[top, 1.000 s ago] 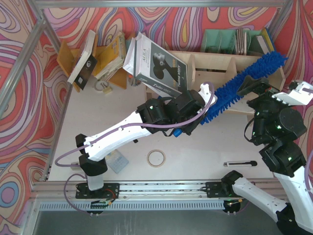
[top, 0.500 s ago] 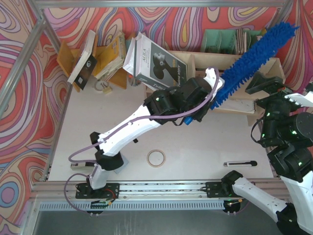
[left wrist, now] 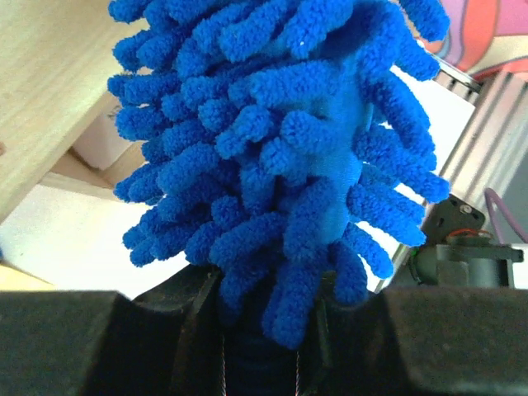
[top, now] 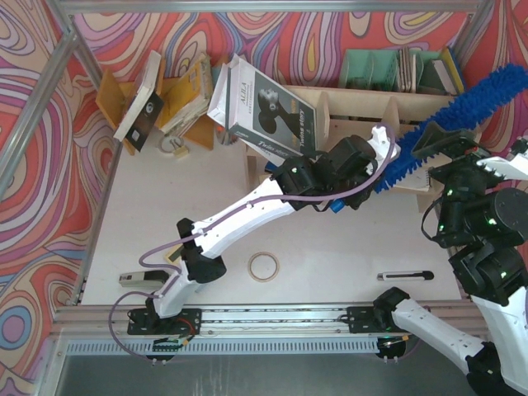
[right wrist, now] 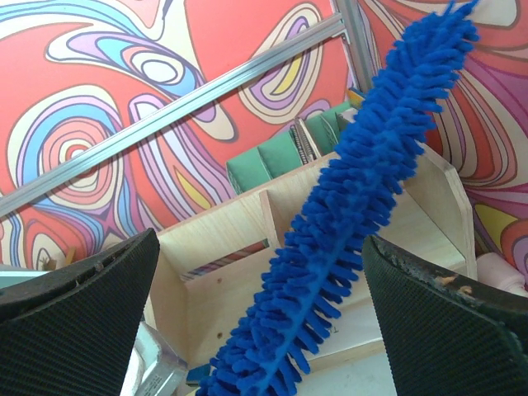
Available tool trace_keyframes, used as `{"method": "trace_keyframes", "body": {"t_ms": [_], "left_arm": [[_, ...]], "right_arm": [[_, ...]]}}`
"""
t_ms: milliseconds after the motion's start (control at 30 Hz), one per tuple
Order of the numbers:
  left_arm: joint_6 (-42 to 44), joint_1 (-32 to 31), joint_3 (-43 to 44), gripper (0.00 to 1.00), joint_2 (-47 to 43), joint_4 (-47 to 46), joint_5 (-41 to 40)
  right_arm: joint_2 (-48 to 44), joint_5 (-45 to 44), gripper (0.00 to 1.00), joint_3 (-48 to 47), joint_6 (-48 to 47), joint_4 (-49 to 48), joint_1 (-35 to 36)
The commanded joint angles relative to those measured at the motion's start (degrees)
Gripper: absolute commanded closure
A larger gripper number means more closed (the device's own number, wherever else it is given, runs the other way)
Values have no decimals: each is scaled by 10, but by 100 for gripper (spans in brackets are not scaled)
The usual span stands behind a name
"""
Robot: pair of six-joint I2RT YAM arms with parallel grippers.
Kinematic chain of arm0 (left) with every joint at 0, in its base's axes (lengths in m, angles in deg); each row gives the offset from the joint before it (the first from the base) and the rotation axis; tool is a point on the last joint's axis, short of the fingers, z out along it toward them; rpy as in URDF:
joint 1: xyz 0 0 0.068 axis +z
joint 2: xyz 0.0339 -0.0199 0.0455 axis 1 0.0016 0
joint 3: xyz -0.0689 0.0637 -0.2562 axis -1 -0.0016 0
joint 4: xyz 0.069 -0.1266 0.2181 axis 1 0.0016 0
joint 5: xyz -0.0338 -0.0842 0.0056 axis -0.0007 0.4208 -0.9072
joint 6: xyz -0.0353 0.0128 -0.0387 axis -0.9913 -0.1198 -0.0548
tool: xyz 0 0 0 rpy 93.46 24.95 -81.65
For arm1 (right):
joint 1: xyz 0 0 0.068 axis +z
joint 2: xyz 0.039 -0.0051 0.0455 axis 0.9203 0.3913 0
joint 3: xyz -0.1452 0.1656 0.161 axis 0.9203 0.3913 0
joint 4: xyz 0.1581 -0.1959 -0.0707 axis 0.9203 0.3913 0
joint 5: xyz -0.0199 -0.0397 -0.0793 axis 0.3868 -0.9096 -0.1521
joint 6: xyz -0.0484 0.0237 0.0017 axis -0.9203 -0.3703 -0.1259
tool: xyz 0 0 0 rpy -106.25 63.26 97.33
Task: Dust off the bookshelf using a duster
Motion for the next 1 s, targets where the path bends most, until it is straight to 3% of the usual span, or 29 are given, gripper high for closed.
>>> {"method": "trace_keyframes", "body": {"t_ms": [0,333,467,667,967], "left_arm": [[-12,-2,9,100,6,-51,58],[-28,-18,-10,100,19,-27,75],[-36,-11,-11,100,17,-23,14],[-93,16,-10,100,19,-24,-15],[-108,16,9,100,43,-13,32]], "right_arm": [[-4,-3,1,7,1,-2,1],[-9,-7,1,17,0,-5,1],[-11,-8,1,20,1,-5,1],[-10,-6,1,19,3,2,1],[-11,-13,1,27,1,-2,1]]}}
